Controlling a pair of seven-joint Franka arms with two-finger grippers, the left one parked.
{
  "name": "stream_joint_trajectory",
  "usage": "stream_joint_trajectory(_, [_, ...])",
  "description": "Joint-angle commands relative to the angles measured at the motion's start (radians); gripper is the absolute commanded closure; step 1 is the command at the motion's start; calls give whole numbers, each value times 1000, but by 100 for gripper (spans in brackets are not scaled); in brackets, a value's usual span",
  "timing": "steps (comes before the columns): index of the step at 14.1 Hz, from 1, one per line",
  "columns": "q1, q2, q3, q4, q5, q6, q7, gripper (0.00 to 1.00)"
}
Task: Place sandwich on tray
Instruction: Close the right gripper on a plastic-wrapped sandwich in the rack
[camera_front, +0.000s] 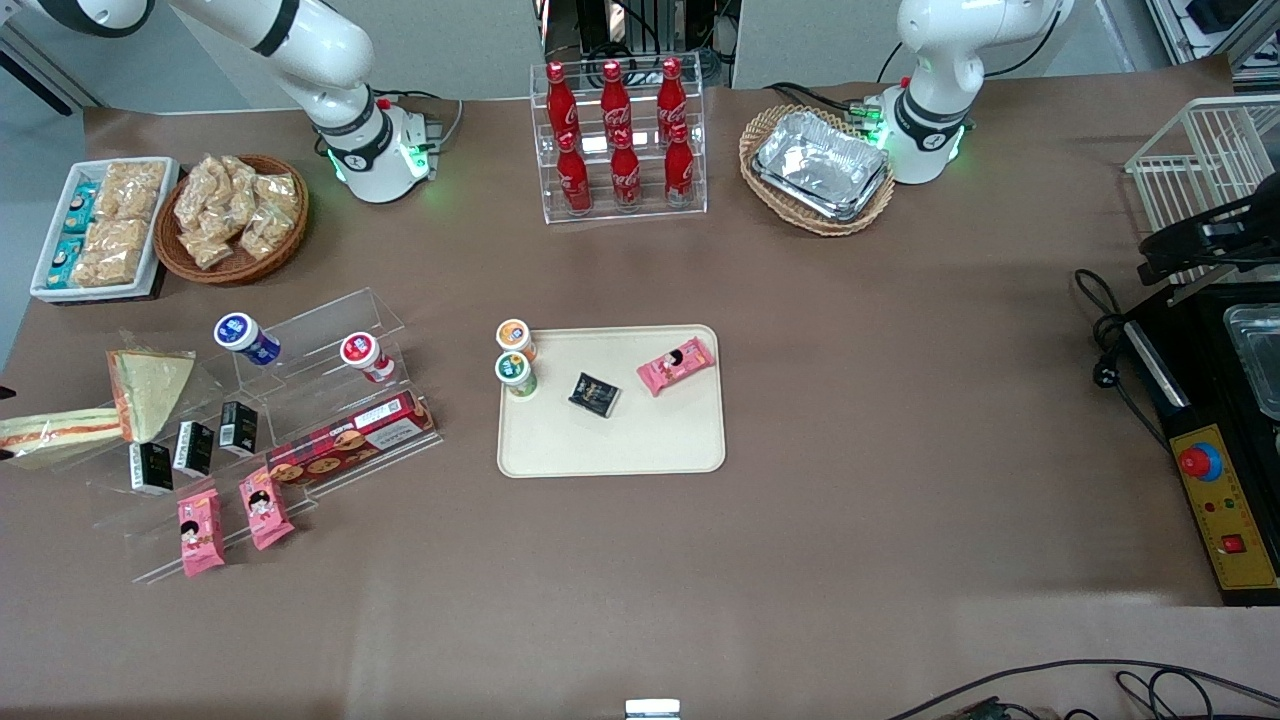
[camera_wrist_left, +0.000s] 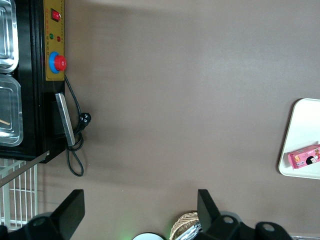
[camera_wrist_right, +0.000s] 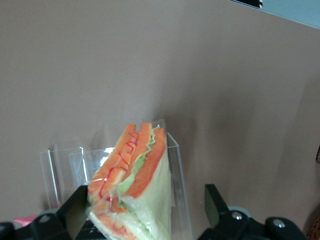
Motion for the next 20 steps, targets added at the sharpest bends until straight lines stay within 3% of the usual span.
stream_joint_trajectory(1, [8,20,1,9,4,9,32,0])
stream_joint_trajectory(13, [9,-49,7,17,1,-111,32,0])
stream_joint_trajectory(20, [14,-27,9,20,2,-86,78,0])
